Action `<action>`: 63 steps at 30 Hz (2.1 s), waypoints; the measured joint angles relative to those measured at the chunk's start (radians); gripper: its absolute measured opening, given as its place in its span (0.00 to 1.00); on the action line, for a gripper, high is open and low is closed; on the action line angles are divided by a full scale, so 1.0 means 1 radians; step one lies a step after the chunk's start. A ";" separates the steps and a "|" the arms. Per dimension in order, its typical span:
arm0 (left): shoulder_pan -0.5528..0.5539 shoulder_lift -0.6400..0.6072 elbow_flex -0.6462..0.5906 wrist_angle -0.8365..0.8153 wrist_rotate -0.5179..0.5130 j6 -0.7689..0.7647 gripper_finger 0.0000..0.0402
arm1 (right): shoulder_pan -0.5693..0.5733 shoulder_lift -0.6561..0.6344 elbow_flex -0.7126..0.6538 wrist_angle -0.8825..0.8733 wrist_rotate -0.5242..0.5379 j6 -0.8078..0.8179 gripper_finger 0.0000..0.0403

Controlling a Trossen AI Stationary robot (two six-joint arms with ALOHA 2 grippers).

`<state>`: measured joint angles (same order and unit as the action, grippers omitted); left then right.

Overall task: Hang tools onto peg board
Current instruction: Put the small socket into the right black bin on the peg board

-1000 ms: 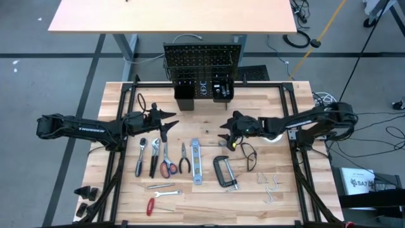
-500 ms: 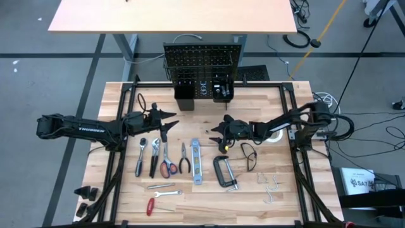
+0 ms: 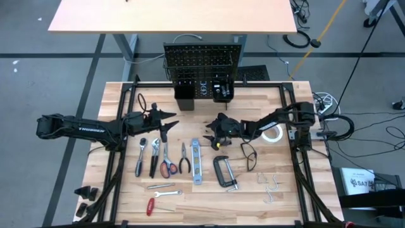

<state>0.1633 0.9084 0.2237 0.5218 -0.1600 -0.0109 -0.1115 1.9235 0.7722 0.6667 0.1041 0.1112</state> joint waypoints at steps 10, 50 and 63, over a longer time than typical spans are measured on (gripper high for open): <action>0.000 0.000 0.000 -0.012 0.000 0.001 0.45 | -0.006 0.072 0.039 -0.056 0.020 0.016 0.57; 0.000 0.000 0.000 -0.015 0.000 0.000 0.45 | 0.074 -0.473 0.038 -0.328 0.268 -0.180 0.13; 0.000 0.000 0.000 -0.015 0.015 0.000 0.45 | 0.037 -0.634 0.038 -0.420 0.402 -0.249 0.13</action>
<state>0.1635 0.9082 0.2238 0.5064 -0.1453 -0.0111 -0.0743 1.2894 0.8101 0.2470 0.5061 -0.1382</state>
